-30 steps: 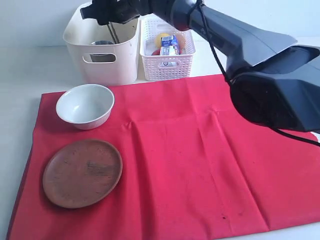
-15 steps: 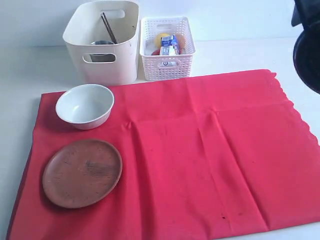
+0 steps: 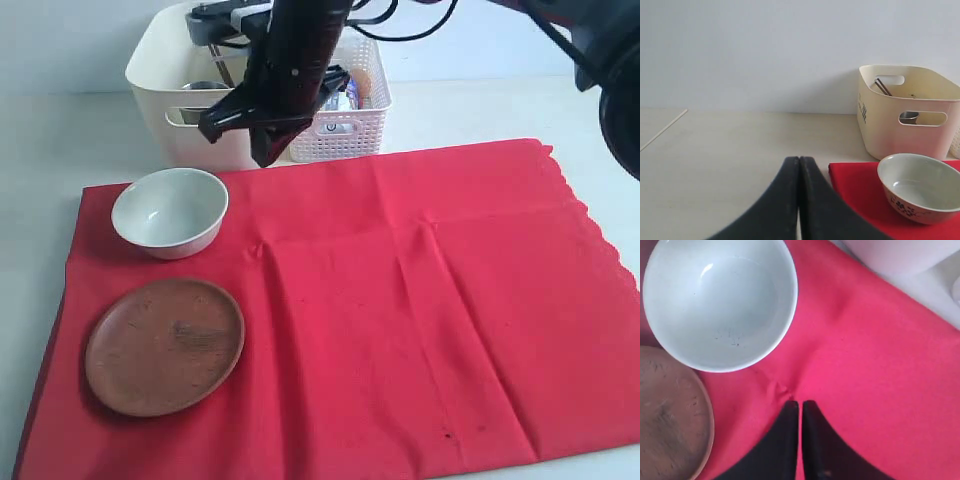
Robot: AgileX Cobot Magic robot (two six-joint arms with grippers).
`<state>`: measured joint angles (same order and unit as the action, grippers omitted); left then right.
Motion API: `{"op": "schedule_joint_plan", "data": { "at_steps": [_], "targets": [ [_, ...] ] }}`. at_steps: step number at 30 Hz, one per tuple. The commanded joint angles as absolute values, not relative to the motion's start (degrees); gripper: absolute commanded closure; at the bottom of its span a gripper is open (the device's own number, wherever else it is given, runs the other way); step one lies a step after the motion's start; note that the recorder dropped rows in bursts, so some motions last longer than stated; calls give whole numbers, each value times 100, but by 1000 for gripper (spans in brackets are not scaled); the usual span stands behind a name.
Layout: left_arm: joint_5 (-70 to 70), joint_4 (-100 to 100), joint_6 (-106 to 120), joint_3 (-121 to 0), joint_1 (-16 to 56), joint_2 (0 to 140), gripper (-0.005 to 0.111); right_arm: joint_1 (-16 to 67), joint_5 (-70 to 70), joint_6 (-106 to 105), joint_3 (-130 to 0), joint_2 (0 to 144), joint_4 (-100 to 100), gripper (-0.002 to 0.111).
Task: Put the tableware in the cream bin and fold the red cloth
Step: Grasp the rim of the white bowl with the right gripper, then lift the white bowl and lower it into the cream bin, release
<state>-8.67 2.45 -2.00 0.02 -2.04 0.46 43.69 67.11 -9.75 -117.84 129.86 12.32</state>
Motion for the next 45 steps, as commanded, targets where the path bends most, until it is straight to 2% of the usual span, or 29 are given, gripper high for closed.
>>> {"op": "schedule_joint_plan", "data": {
  "at_steps": [1, 5, 10, 22, 25, 31, 32, 45],
  "targets": [
    [-846, 214, -198, 0, -221, 30, 107, 4536, 5793, -1243, -11466, 12987, 972, 91],
    [-846, 214, -198, 0, -221, 30, 107, 4599, 5371, -1243, -11466, 13074, 1068, 74],
    [-846, 214, -198, 0, -221, 30, 107, 4600, 5044, -1243, -11466, 13256, 1549, 58],
    [-846, 214, -198, 0, -221, 30, 107, 4600, 4256, -1401, -11466, 14069, 2168, 56],
    [-846, 214, -198, 0, -221, 30, 107, 4600, 4213, -1609, -11466, 14073, 2211, 65],
    [-846, 214, -198, 0, -221, 30, 107, 4600, 4321, -1610, -11466, 13997, 2211, 105],
    [-846, 214, -198, 0, -221, 30, 107, 4600, 4355, -1599, -11466, 13961, 2211, 108],
    [-846, 214, -198, 0, -221, 30, 107, 4600, 4799, -1587, -11956, 12795, 1898, 108]
  ]
}}
